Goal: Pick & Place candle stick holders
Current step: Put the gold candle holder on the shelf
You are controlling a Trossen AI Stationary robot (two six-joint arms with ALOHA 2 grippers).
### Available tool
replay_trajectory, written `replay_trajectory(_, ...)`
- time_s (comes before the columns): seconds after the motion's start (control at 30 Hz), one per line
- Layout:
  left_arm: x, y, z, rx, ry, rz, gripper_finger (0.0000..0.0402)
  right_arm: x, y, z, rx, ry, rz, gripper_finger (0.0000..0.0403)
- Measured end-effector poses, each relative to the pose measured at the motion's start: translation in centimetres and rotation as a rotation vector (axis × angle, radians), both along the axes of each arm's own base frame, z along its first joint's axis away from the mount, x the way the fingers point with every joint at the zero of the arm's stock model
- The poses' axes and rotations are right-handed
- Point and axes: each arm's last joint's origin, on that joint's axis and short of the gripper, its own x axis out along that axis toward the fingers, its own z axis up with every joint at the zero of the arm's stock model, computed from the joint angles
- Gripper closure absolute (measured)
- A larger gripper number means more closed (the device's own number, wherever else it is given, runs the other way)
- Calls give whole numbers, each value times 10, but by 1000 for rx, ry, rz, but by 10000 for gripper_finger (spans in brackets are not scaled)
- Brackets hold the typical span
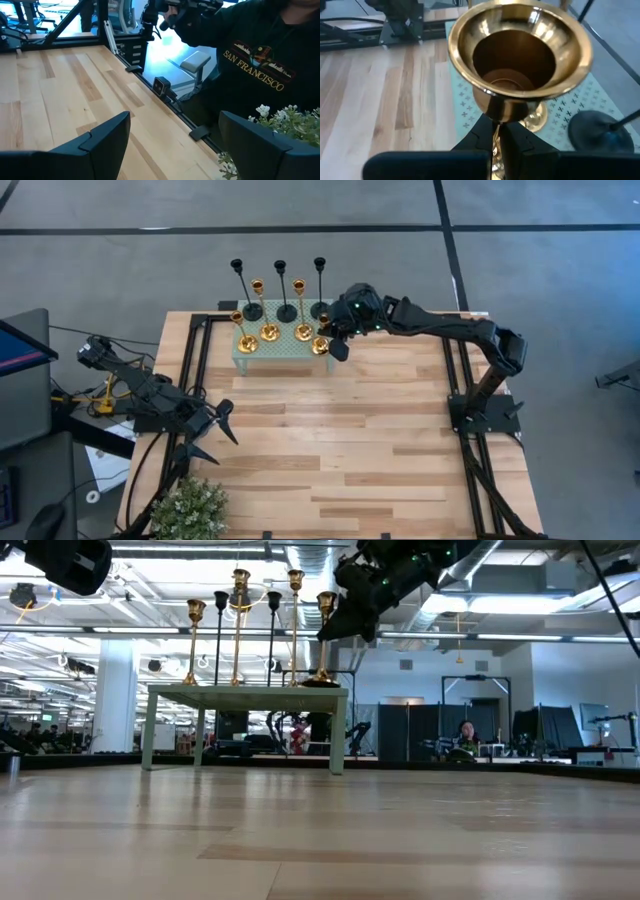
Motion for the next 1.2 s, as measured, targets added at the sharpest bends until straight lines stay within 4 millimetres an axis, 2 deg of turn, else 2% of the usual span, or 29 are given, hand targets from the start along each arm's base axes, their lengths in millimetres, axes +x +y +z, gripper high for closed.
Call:
replay_trajectory(0.3, 0, 0, 0, 2, 2, 0, 97, -4, -14, -5, 9, 22, -37, 402)
replay_trajectory(1.2, 0, 0, -2, 37, -5, -2, 97, -3, -9, -6, 62, 25, -8, 403)
